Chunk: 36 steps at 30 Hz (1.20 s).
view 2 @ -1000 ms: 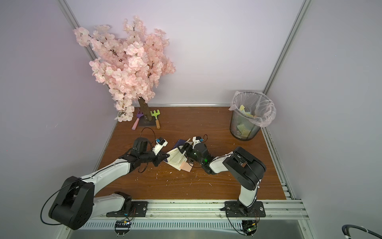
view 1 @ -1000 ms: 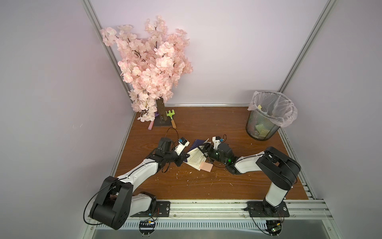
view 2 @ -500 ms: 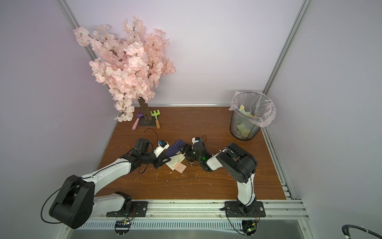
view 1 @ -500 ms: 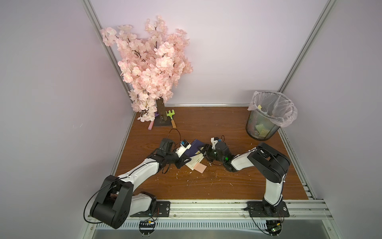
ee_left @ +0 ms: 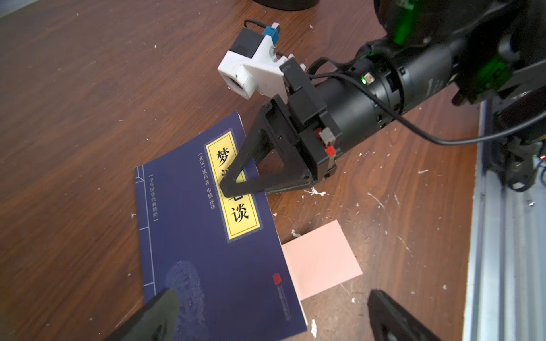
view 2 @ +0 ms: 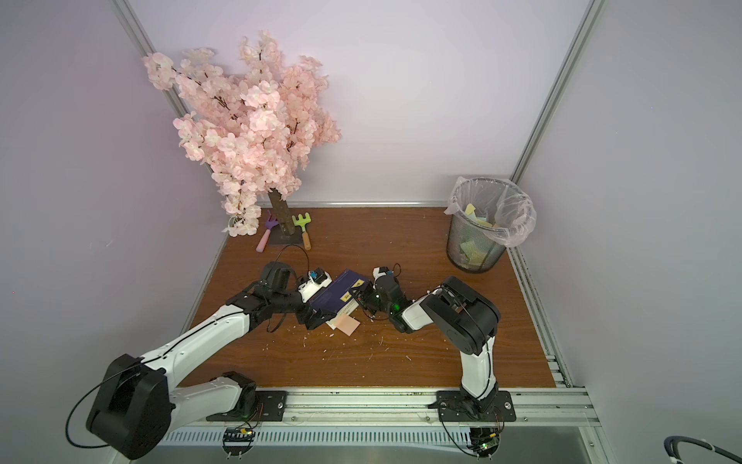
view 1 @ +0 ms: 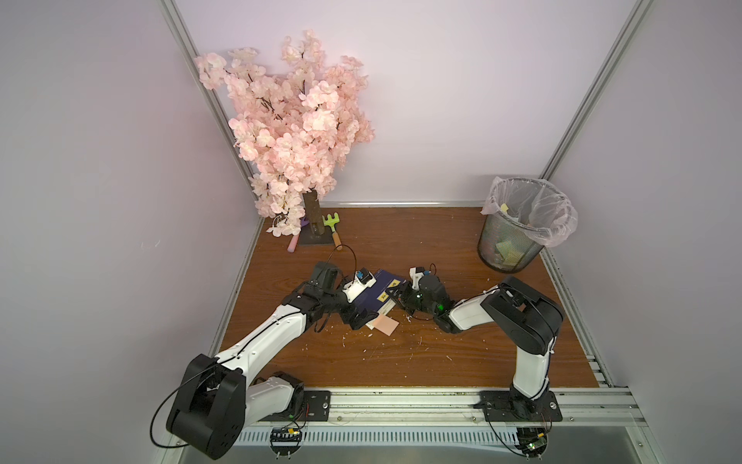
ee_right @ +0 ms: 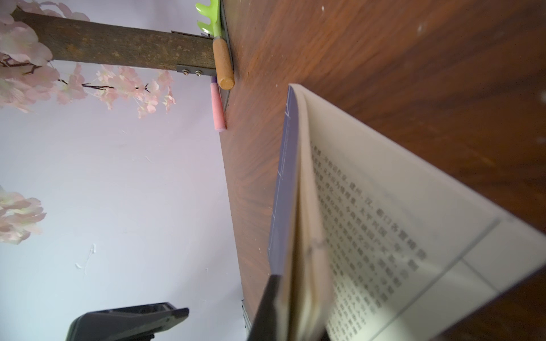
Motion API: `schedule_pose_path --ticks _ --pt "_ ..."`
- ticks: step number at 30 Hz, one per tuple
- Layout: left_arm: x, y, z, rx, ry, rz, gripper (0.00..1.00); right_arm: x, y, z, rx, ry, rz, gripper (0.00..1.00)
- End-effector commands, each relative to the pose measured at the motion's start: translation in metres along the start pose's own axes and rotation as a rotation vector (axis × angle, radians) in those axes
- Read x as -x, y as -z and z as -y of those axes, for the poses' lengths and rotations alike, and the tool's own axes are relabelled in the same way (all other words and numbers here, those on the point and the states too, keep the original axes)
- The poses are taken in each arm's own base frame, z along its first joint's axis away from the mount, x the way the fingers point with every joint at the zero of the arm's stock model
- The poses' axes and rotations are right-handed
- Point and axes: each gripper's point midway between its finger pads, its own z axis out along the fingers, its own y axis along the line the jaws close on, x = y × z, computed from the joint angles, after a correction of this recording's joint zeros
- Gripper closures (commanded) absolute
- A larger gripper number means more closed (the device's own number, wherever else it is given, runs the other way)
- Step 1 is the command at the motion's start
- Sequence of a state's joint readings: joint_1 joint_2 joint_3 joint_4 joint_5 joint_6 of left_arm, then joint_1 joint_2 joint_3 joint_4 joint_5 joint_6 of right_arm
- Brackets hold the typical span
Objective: Peel off the used sticky note
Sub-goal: Turn the page of the book at the center of the board.
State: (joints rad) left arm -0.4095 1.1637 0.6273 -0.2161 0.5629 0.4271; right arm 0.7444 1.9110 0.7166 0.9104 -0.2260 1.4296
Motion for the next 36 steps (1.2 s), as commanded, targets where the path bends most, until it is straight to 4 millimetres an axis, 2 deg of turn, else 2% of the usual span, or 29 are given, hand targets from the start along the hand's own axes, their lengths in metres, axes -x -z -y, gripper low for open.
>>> schedule_pose_path --ticks 1,5,11,33,36 --pt "-0.016 -0.005 -0.003 0.118 -0.099 -0.068 0.01 0.004 0.003 -0.034 0.076 -0.005 -0.005 0.89" --pt "-0.019 -0.009 -0.002 0.202 -0.175 -0.069 0.01 0.003 0.002 -0.04 0.077 -0.026 -0.019 0.95" --pt "-0.017 -0.014 -0.007 0.296 -0.231 -0.082 0.01 0.004 0.002 -0.045 0.068 -0.03 -0.028 0.96" --pt "-0.04 -0.029 -0.006 0.439 -0.38 -0.201 0.0 0.01 0.004 -0.06 0.091 -0.093 -0.043 0.95" --pt "-0.038 -0.029 -0.009 0.462 -0.376 -0.201 0.07 0.011 0.004 -0.059 0.086 -0.092 -0.041 0.95"
